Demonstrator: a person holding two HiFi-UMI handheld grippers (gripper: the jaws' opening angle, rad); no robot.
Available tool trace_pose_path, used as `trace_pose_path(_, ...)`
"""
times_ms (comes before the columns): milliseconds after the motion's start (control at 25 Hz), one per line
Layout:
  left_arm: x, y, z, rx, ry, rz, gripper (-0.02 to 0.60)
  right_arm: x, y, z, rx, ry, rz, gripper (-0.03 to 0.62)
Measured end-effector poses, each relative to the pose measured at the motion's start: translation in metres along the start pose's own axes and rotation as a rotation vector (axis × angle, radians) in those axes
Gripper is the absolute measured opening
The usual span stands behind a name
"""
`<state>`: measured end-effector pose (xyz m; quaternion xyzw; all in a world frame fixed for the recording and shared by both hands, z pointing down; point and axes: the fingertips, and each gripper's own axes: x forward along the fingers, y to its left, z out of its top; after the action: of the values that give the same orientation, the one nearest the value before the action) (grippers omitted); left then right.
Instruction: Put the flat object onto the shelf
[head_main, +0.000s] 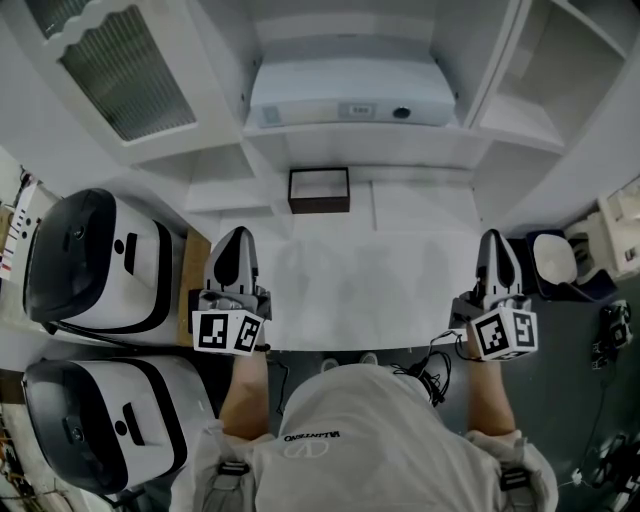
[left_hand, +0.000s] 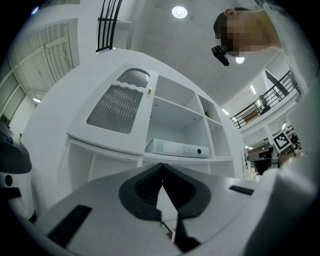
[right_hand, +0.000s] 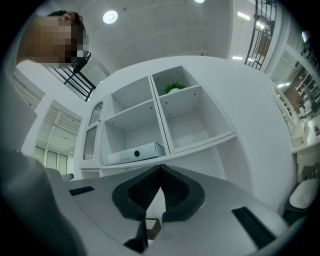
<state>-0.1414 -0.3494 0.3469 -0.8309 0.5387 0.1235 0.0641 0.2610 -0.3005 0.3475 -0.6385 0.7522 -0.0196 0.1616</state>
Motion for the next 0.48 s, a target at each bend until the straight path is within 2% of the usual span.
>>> trace_pose_path(480,-0.0001,0.0011,-0.0011,-0.015,0.005,0.003,0.005,0.0021,0.0032,-0.0022,0.019,0.013,0.015,0.009)
